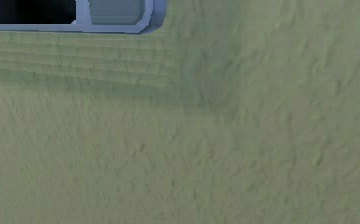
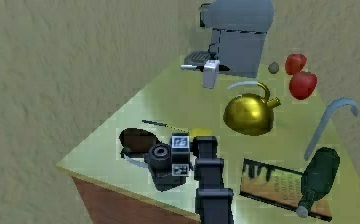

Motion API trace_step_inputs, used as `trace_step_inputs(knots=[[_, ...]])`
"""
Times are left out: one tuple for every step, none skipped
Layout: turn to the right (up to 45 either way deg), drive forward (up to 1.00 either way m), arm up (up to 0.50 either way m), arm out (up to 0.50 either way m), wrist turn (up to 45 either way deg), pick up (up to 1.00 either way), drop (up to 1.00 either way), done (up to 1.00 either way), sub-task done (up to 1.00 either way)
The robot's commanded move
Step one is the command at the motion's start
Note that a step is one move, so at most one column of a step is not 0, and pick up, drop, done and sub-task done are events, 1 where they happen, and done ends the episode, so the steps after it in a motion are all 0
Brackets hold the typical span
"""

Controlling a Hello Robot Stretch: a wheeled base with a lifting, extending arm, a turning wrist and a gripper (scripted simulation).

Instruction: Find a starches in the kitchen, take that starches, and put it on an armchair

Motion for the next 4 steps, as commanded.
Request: trace_step_inputs(knots=[[0.0, 0.00, 0.00, 0.00, 0.0, 1.00, 0.00, 0.00, 0.00], [0.0, 0.00, 0.10, 0.00, 0.0, 0.00, 0.00, 0.00, 0.00], [0.0, 0.00, 0.02, 0.00, 0.0, 0.00, 0.00, 0.00, 0.00], [0.0, 0.00, 0.00, 0.00, -45.0, 0.00, 0.00, 0.00, 0.00]])
